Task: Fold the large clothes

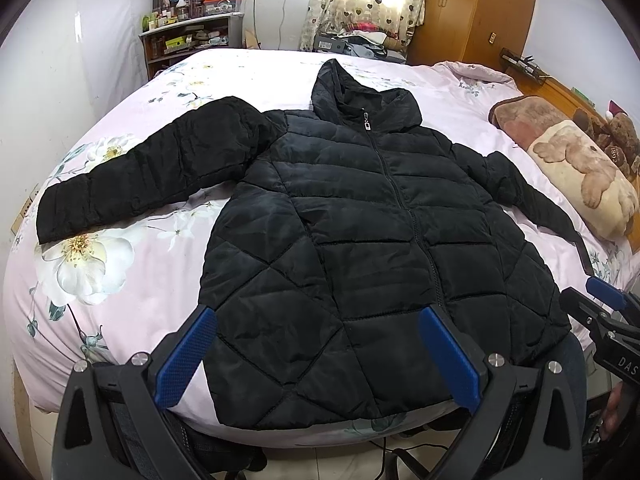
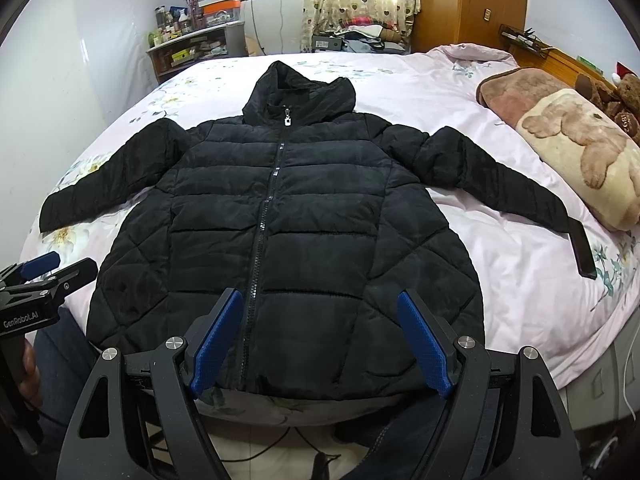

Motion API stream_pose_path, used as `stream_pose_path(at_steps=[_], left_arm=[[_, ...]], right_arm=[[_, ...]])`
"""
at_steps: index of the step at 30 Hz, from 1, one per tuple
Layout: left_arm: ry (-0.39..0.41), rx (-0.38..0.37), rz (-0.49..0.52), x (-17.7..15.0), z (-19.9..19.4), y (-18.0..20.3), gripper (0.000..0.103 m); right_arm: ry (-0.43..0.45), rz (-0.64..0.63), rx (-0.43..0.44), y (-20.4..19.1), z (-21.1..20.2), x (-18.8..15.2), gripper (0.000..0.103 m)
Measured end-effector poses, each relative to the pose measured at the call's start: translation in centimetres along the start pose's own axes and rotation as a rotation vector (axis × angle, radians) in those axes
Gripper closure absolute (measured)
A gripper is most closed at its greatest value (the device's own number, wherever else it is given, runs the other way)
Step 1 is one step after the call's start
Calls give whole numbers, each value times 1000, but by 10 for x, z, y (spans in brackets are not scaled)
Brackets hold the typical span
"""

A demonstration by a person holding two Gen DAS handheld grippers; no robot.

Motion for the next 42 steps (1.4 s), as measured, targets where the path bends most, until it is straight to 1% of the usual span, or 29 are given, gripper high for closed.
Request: stream_pose_path(at_steps=[42], left_arm=[[1, -2, 9, -1, -3, 7, 0]], right_arm=[[-3, 1, 2, 0, 1, 0, 24]])
Point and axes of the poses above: each gripper's, at about its wrist camera, not at the fingertips, and z roughly the way its jaws point, y to its right, x to its top, the point moved 1 cm from there along z, roughly the way its jaws point, and after that the axes turned 1 degree about y, right-handed, at the moved point
